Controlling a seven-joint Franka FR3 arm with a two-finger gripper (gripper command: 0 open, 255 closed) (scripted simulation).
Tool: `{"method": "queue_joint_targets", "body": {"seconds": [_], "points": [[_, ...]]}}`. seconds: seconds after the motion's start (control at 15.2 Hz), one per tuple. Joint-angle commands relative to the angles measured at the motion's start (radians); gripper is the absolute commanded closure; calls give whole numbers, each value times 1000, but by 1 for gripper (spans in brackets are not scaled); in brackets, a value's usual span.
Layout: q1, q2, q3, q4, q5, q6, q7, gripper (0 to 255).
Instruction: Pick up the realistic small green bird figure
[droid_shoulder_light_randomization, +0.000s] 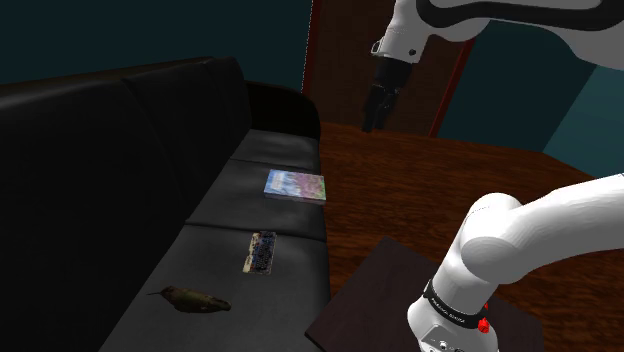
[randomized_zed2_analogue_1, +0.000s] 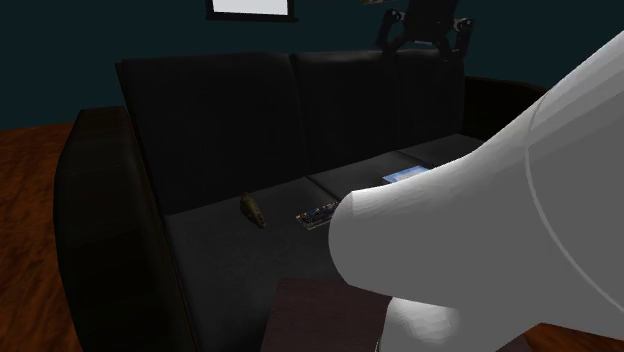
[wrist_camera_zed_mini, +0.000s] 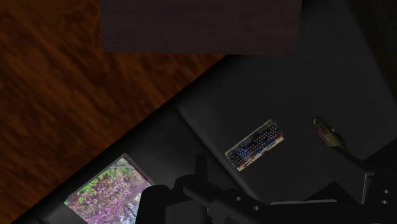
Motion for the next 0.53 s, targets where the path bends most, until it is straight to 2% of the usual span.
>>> {"method": "queue_joint_targets", "body": {"seconds": [0.0, 0.46], "points": [[0, 0, 0, 0, 0, 0, 0, 0], [55, 72, 102, -114, 53, 211, 55, 0]]}}
